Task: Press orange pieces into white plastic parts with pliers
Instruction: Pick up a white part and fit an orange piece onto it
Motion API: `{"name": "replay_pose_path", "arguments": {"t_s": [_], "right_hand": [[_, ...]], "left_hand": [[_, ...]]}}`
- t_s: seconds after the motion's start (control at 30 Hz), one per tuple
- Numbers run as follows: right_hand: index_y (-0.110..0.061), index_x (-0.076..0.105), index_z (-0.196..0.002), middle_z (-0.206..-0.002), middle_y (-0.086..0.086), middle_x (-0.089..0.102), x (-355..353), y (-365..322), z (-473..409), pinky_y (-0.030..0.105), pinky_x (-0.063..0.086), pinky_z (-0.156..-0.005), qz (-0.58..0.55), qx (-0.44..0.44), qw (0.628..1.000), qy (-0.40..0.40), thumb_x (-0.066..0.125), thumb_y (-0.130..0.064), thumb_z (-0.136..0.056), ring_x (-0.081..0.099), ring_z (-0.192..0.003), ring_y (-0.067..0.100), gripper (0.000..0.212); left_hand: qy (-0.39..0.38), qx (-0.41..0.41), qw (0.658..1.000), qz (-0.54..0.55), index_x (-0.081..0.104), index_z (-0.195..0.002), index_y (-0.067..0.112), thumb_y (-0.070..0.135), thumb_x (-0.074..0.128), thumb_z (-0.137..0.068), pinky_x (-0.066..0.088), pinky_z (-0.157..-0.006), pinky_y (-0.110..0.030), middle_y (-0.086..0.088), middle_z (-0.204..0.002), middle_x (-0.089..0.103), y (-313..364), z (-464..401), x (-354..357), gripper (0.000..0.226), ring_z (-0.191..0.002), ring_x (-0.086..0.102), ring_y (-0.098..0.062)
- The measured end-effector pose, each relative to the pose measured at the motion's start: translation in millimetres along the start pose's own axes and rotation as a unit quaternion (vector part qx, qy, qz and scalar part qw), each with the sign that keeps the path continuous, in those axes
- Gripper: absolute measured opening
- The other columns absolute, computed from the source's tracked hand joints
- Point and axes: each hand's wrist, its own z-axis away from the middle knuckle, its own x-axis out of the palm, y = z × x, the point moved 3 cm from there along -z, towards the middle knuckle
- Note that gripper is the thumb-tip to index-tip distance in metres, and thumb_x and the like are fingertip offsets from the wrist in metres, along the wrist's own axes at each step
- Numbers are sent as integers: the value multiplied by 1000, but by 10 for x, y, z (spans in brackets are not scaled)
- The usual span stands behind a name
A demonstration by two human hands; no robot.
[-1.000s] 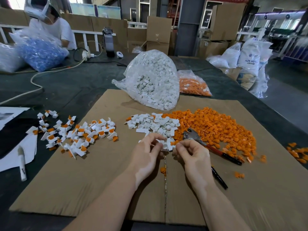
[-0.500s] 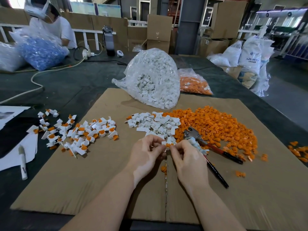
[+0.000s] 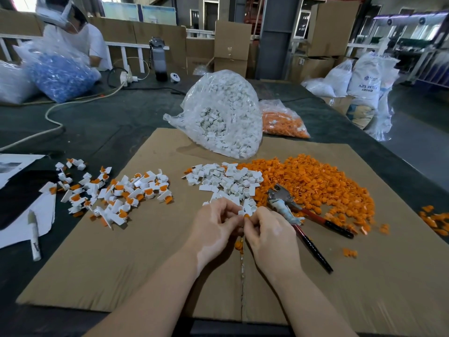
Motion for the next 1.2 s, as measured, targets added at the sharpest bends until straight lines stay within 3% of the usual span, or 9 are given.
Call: {"name": "replay_pose_path", "arguments": {"t_s": [0.1,0.2,0.43,0.67,0.83,0.97,1.1,1.2], "right_hand": [[-12,44,-63,-58,7,53,22,37,9,37,39,-50,-32,37,998,-42,69,-7,-81,50,-57,25,31],[-15,44,-68,-65,4,53,43,75,14,29,30,-57,-53,56,994,-74,62,-16,-88,46,-64,19,27],[-12,51,-71,-67,2,55,25,64,12,27,29,-57,-43,64,994,-83,60,-19,-89,46,-65,17,21],[-11,51,-71,-65,0,53,32,81,1,26,24,-56,-70,90,989,-96,59,-20,-90,43,-62,15,22],[-11,59,-77,-70,-2,61,19,91,-7,28,38,-60,-111,102,984,-89,62,-24,-88,53,-68,14,17],[-19,62,-89,-75,-8,57,-1,100,-3,27,46,-67,-162,117,978,-63,69,-22,-83,54,-74,9,10],[-22,65,-108,-81,-10,56,-15,77,-9,25,47,-72,-160,87,981,-64,69,-13,-83,52,-79,9,28],[-19,68,-108,-89,-8,61,-25,57,-22,27,48,-75,-156,64,984,-56,67,-10,-84,54,-83,10,26]], "left_hand": [[-1,2,1000,-16,59,-87,4,-2,61,-85,49,-57,-16,-9,-69,61,1,6,0,6,-55,60,-5],[0,-1,1000,-21,60,-87,7,0,61,-86,50,-60,-18,-11,-72,62,0,2,-8,7,-59,62,-10],[18,-6,999,-25,58,-82,14,-1,58,-87,48,-59,-13,-12,-75,61,1,-9,-13,16,-55,59,-2],[5,4,999,-42,57,-81,18,-2,58,-88,47,-59,-13,-6,-73,60,14,5,2,21,-61,58,-9],[21,-17,1000,-1,59,-83,12,-1,57,-88,49,-57,-16,-8,-70,60,-9,-12,-18,15,-56,60,-6],[27,-21,999,32,60,-90,5,-3,56,-88,48,-55,-16,-9,-69,58,-22,-38,-45,9,-53,59,-8],[18,-20,999,34,61,-90,7,-2,56,-88,49,-56,-18,-7,-68,59,-31,-30,-53,11,-55,60,-9],[11,-17,999,37,62,-92,10,-1,55,-89,51,-60,-20,-6,-68,59,-29,-32,-51,13,-58,61,-10]]}}
